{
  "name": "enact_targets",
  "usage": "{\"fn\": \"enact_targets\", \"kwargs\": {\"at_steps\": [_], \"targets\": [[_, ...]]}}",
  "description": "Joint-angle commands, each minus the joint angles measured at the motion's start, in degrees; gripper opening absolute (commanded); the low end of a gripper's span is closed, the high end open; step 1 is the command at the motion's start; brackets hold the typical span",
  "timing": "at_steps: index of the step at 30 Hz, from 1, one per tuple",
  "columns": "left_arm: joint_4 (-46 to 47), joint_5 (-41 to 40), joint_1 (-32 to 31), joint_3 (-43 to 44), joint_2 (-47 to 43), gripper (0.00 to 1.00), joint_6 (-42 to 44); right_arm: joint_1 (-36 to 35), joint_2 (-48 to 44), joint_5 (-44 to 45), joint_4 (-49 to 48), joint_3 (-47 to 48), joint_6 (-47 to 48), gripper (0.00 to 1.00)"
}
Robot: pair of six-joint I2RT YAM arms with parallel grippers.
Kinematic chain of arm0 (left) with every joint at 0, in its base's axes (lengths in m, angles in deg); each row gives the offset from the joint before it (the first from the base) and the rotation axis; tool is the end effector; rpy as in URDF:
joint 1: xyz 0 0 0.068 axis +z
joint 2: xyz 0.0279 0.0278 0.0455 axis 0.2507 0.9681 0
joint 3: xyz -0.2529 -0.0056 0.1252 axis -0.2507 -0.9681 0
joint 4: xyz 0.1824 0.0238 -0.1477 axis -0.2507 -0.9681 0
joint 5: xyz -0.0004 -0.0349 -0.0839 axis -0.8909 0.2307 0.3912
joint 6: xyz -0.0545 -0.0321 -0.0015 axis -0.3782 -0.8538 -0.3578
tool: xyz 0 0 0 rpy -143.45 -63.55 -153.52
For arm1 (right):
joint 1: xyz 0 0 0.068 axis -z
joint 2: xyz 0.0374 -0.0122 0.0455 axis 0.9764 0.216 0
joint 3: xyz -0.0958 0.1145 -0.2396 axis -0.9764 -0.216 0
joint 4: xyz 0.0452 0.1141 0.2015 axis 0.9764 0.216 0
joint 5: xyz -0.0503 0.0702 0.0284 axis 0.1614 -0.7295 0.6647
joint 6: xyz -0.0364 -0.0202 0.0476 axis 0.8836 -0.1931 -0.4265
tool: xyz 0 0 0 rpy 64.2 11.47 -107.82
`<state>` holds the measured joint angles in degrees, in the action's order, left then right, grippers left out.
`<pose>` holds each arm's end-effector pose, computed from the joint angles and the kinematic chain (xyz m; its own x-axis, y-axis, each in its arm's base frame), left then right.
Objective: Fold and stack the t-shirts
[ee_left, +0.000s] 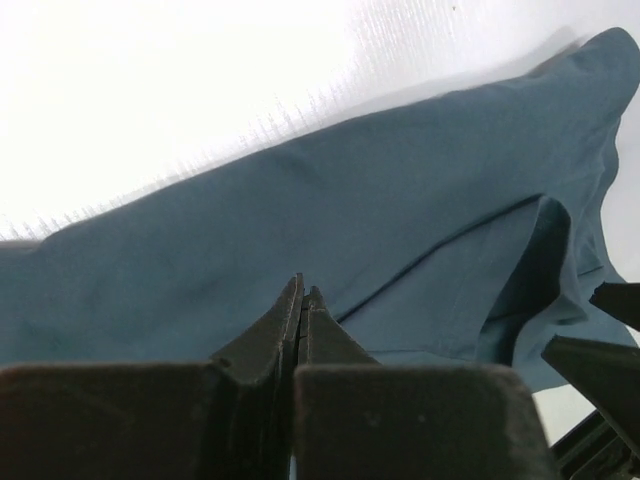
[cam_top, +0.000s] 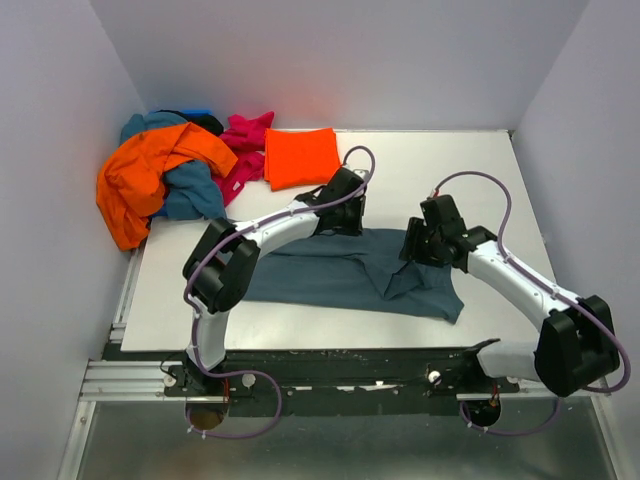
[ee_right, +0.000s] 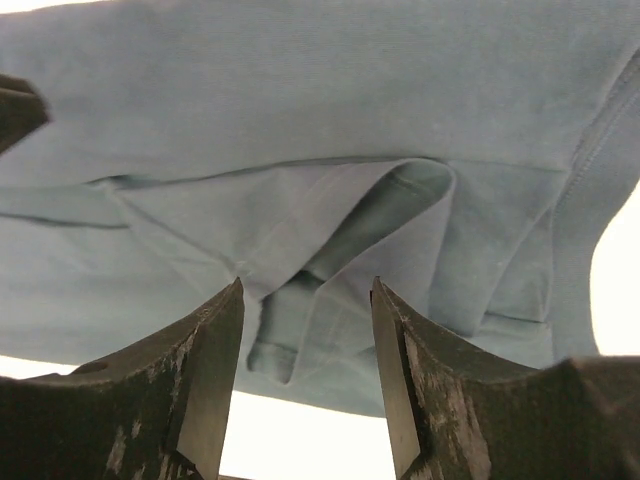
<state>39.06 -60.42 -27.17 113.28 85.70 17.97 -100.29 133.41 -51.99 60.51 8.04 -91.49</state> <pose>0.3177 -0.2906 0.2252 -0.8332 0.0619 -0.5495 0.3427 0.8376 -0.4253 0.2148 0.0870 0.2412 -0.8240 0.2199 -0.5222 0.0870 0.9598 0.2668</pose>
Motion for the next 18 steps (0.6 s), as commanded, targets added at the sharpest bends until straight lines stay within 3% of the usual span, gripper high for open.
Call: {"fn": "enact_targets", "kwargs": {"at_steps": [1,6,10,15,18], "targets": [[-1.0,1.0,-0.4,0.8,-0.9,0.04,2.0,0.1,4.9,6.4,3.8,3.3,3.9,0.62],[-2.5,-1.2,-1.0,0.4,-2.3,0.05,3.7,-0.3,8.2,9.7,5.0,4.8,4.1,0.62],[-2.3,-1.7,-1.8,-1.7,-4.9,0.08,5.0,-0.3,8.8,10.9,6.3,4.8,4.1,0.53],[-2.6,-2.6,-3.5,-3.6,-7.3,0.11,6.9,-0.4,5.2,9.9,7.0,2.1,3.0,0.33],[-2.5,-1.3,-4.6,-4.0,-7.8,0.13,8.3,-0.4,1.8,8.2,8.0,0.3,2.9,0.08]]}}
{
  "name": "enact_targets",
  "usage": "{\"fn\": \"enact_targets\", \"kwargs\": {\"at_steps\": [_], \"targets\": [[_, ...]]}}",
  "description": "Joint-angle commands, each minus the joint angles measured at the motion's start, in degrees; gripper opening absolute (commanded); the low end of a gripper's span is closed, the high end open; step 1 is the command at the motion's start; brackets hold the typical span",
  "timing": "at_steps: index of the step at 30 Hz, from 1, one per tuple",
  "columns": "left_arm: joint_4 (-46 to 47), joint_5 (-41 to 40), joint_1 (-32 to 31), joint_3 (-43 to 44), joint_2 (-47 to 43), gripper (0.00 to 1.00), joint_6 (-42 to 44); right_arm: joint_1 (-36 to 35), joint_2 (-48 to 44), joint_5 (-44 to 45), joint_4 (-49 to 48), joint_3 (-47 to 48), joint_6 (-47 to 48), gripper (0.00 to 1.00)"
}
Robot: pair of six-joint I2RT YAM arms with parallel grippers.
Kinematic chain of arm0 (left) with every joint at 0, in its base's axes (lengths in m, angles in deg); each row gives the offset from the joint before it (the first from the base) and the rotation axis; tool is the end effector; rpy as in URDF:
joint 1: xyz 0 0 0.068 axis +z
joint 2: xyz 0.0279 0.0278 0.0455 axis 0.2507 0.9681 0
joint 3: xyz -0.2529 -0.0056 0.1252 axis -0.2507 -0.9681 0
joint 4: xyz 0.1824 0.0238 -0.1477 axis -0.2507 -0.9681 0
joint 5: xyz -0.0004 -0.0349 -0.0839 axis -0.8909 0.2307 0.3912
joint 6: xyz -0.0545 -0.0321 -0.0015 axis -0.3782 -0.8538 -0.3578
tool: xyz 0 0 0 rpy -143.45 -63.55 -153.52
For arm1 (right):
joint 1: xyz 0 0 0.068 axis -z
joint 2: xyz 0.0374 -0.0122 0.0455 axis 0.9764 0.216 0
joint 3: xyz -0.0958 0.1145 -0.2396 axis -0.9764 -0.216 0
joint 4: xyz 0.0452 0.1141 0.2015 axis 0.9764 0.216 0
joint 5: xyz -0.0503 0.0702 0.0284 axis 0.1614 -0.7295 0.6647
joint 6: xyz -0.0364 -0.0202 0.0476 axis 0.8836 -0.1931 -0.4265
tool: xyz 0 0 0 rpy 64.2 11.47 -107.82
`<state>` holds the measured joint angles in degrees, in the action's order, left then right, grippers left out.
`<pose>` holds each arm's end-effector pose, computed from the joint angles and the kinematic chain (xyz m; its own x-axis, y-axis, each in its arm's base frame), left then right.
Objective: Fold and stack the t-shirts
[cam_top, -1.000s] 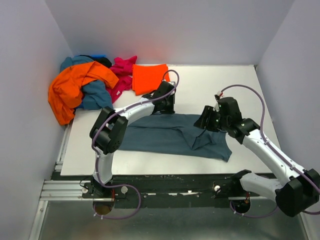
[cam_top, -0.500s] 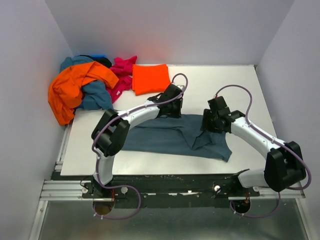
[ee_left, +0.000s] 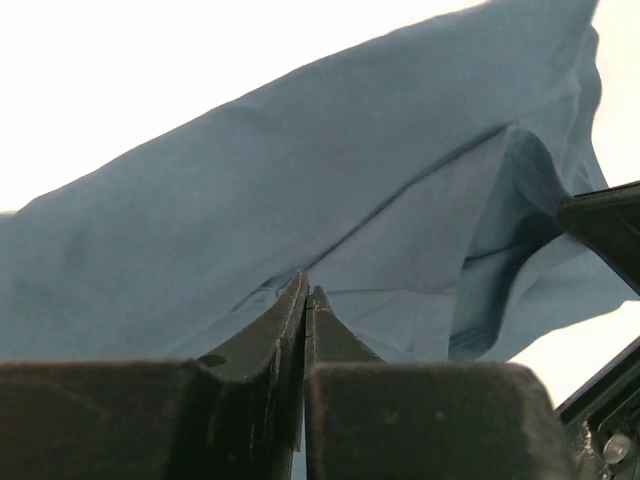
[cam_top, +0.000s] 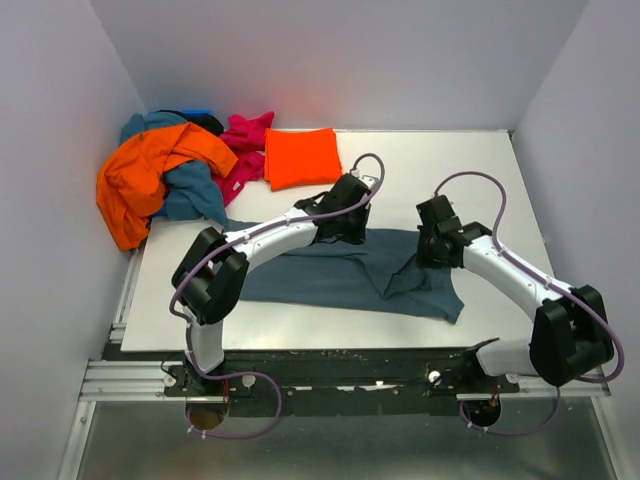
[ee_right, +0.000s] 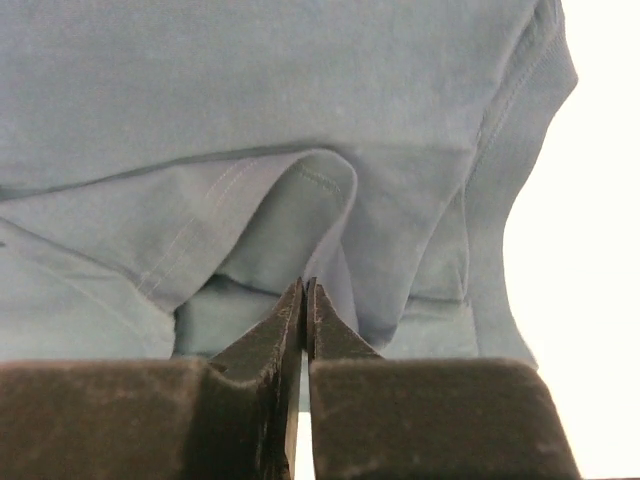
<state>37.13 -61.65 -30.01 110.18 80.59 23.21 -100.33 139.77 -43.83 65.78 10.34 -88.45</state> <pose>0.2886 -0.2905 0.2415 -0.7862 0.1718 -0.5937 0.4502 0.8172 -0.3598 0.2257 0.0843 0.2236 -0.8682 0.1417 -0.4756 0.1302 0.9898 0.0571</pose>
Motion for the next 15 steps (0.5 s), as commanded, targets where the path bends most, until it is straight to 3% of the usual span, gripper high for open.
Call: {"fn": "enact_targets", "kwargs": {"at_steps": [1,3,6,9,15], "targets": [[-0.5,0.4,-2.3,-0.9,-2.7,0.15,3.3,-0.3,-5.4,-0.5,3.2,-2.4,-0.4,0.05],[-0.5,1.6,-3.0,-0.9,-2.6,0.17,3.6,-0.3,-7.7,-2.3,3.6,-3.5,-0.7,0.04],[-0.4,2.9,-4.5,-0.8,-2.5,0.22,4.2,-0.3,-10.5,-4.3,4.1,-5.5,-1.1,0.11],[-1.1,3.5,-6.3,-0.2,-1.8,0.35,4.9,-0.3,-12.2,-6.2,4.2,-7.6,-1.6,0.13],[-5.2,-1.5,-10.7,-0.2,-1.3,0.48,6.1,-0.2,-13.8,-9.0,3.4,-10.5,-2.2,0.15]]}}
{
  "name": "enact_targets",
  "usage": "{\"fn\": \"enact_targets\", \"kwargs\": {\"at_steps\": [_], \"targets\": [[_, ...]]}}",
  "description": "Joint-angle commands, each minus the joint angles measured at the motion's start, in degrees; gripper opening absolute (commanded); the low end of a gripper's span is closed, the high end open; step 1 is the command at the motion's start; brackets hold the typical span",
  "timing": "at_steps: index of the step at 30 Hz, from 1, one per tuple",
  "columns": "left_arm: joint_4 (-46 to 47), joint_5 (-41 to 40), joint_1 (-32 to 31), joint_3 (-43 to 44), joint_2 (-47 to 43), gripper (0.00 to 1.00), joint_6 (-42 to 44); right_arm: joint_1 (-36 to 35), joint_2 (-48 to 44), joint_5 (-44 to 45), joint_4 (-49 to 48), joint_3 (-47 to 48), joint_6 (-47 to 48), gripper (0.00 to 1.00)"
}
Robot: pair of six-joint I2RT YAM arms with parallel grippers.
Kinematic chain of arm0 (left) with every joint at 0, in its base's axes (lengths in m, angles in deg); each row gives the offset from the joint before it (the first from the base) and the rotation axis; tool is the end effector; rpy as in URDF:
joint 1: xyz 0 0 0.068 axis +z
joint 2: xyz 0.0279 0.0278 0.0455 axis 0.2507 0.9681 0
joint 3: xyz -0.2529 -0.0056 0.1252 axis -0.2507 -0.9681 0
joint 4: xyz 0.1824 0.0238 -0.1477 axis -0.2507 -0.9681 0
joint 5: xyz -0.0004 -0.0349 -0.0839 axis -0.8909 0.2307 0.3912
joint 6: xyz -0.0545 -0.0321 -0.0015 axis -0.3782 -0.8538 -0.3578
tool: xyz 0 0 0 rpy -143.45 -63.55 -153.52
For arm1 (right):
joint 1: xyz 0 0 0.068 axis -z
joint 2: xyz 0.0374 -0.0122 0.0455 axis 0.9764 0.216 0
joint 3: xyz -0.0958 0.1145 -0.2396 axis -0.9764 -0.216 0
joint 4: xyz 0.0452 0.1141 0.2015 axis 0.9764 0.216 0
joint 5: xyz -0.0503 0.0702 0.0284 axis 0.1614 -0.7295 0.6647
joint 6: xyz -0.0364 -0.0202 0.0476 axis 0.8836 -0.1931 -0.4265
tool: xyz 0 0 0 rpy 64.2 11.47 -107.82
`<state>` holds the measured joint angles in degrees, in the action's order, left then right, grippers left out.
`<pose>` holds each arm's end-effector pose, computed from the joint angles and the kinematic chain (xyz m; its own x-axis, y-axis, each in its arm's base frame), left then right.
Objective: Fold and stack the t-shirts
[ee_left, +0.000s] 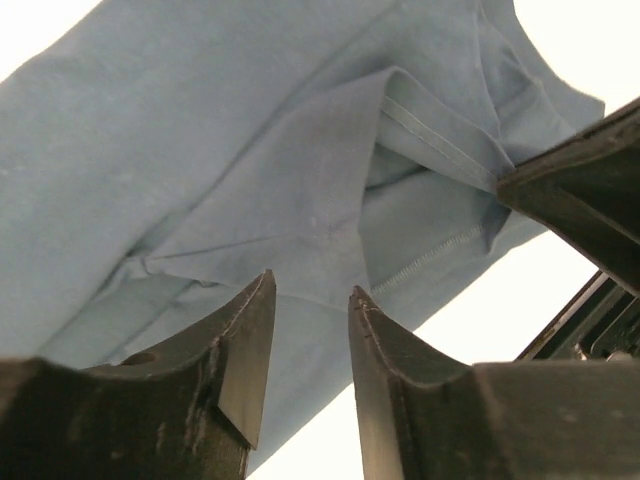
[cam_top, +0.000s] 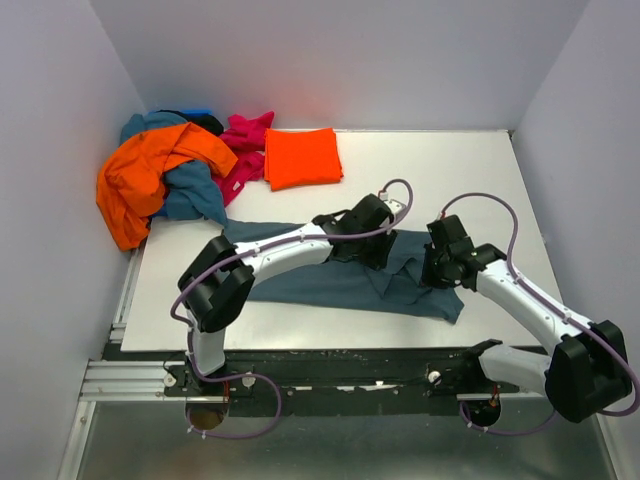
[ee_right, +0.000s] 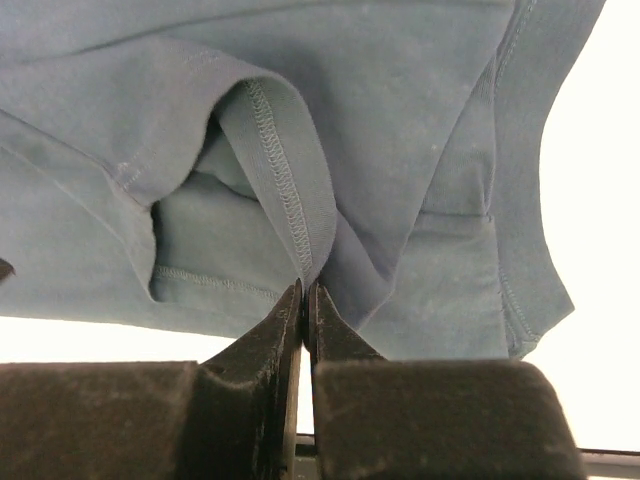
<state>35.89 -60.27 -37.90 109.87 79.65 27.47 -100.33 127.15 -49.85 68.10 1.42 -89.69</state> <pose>0.2422 -0.3242 0.2444 -0.7184 0.3433 -0.6050 0.6181 0.7141 -0.3288 0.1761 0.0690 0.2204 -0.8795 0.1652 -0.4463 0.1034 0.9817 0.1598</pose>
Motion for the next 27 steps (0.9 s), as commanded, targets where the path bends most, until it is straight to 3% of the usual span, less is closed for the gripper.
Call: {"fn": "enact_targets", "kwargs": {"at_steps": [1,6,13,24,27], "targets": [[-3.9,-3.9,-3.6,-0.4,-0.7,0.49,1.7,-0.3,-1.4,-2.9,1.1,-1.8,-1.1,0.15],[-3.4,-10.4,-5.7,-2.0,-1.4,0.58,0.1,-0.3,-2.6,-2.4,1.0,-1.9,-1.7,0.15],[-5.3,-17.3,-8.0,3.1,3.5,0.6,0.0,-0.3,-3.1,-1.8,0.5,-2.2,-2.2,0.15],[-4.2,-14.6,-8.5,7.9,9.5,0.63,-1.0,-0.3,-4.1,-1.5,-0.8,-3.3,-3.4,0.15],[-4.5,-14.8,-8.5,8.6,10.4,0.58,-1.2,-0.3,-4.1,-1.6,-1.0,-3.4,-3.4,0.15]]}}
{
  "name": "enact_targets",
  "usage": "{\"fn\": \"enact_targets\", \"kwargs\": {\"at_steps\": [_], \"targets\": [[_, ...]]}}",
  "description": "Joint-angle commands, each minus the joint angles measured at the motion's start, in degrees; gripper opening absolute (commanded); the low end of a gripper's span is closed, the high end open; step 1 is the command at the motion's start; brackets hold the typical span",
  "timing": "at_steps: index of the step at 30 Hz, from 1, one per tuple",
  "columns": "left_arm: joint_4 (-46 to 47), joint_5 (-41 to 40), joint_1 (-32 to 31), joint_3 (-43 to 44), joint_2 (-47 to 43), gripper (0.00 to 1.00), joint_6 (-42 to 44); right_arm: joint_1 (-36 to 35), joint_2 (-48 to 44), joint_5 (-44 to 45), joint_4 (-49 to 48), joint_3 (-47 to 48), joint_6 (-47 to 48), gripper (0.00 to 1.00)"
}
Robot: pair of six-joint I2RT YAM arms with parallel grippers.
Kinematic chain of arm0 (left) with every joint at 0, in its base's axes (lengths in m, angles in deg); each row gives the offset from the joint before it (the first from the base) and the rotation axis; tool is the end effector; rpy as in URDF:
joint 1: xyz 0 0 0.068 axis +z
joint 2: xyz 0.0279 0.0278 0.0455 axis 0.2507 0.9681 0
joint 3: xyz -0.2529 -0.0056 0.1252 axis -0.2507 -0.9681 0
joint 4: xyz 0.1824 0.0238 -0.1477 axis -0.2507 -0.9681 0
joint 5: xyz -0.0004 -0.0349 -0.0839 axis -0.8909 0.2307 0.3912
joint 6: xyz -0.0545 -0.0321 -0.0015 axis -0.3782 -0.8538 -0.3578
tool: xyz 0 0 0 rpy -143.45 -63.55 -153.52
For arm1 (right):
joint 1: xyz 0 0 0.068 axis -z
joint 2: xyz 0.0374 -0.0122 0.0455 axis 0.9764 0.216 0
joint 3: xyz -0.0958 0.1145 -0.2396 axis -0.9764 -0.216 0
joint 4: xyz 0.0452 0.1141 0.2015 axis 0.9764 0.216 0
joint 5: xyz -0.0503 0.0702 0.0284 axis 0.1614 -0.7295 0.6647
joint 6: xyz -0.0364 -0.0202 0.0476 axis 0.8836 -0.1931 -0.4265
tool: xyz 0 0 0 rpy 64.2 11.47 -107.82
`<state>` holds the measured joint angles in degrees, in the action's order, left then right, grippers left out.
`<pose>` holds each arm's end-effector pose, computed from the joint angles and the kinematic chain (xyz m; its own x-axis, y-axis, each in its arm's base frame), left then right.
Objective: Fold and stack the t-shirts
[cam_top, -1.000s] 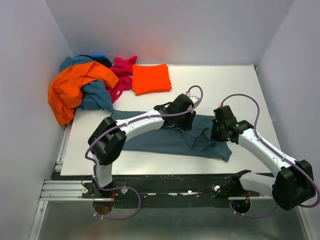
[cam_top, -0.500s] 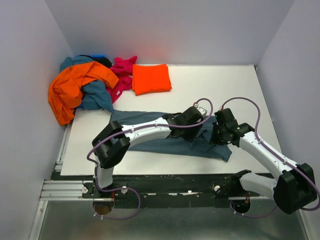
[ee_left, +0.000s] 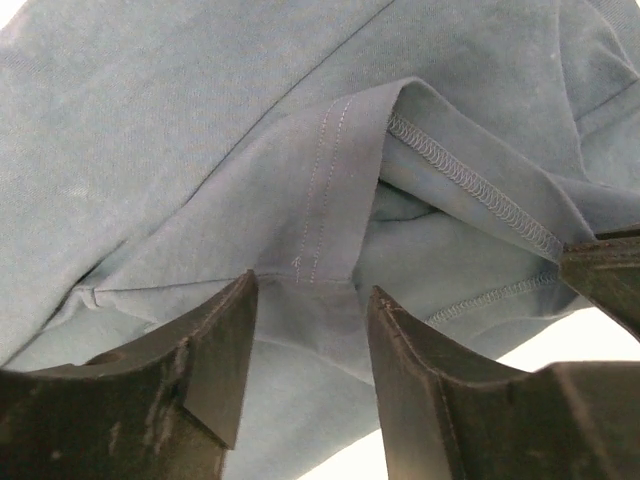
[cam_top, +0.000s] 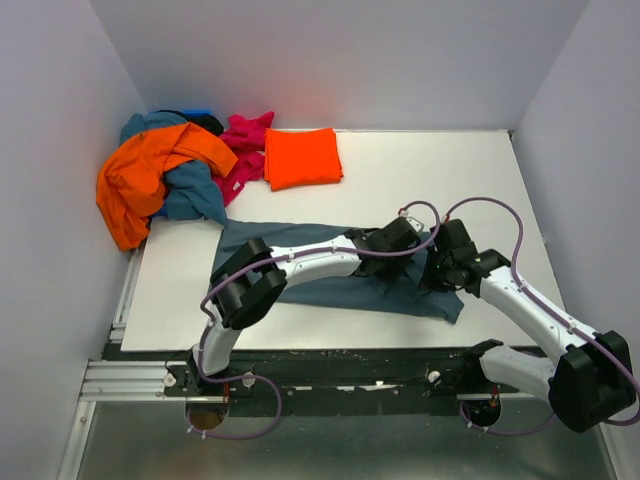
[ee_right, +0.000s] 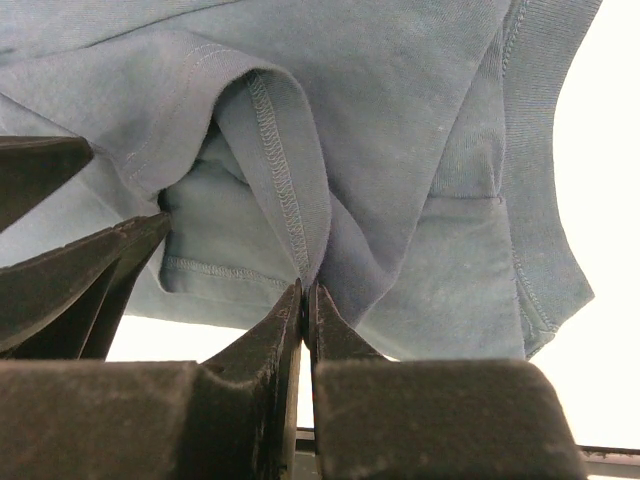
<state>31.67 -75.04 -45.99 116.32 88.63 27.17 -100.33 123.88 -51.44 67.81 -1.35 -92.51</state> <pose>0.2181 -0.3722 0.2100 -0.6709 0.4469 -0.5918 0.6187 0.7773 -0.1144 0.1642 0.0654 0.2163 -0.8747 0.2140 -0.4348 0.1332 0.9688 0.2090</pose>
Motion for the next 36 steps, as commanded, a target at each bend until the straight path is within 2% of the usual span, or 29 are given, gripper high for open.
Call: {"fn": "enact_targets", "kwargs": {"at_steps": [1,3,6,10,15,18,27,32,34,36], "targets": [[-0.3,-0.1,-0.4,2.4,1.7,0.57,-0.9,-0.3,-0.7,0.0,-0.8,-0.6,-0.6,0.15],[-0.3,-0.2,-0.4,2.8,2.1,0.53,-1.1,-0.3,-0.7,0.0,-0.9,-0.7,-0.6,0.15],[0.3,0.5,-0.4,2.9,2.6,0.52,-1.5,-0.3,-0.7,-0.1,-1.0,-0.7,-0.7,0.15],[-0.5,-0.4,-0.4,2.8,2.2,0.38,-1.8,-0.3,-0.7,-0.3,-0.9,-0.8,-0.7,0.14],[0.4,-0.9,-0.2,0.4,-0.4,0.1,-1.6,-0.3,-1.0,-0.3,-0.7,-0.9,-0.9,0.14],[0.4,-0.3,-0.1,-0.3,-0.9,0.0,-1.8,-0.3,-1.0,-0.5,-0.6,-1.0,-1.1,0.14],[-1.0,-2.3,0.7,-4.1,-5.5,0.0,-2.3,-0.3,-1.7,-1.7,0.5,-1.3,-1.9,0.14],[-2.2,-3.3,1.9,-7.0,-8.9,0.0,-2.3,-0.3,-2.3,-6.5,1.2,-2.3,-2.7,0.17],[-2.6,-3.8,2.3,-8.6,-10.4,0.0,-2.3,-0.3,-3.1,-5.9,2.1,-2.3,-3.3,0.19],[-2.8,-4.1,2.9,-10.2,-11.8,0.0,-2.3,-0.3,-3.7,-5.8,3.0,-2.3,-3.7,0.26]]}}
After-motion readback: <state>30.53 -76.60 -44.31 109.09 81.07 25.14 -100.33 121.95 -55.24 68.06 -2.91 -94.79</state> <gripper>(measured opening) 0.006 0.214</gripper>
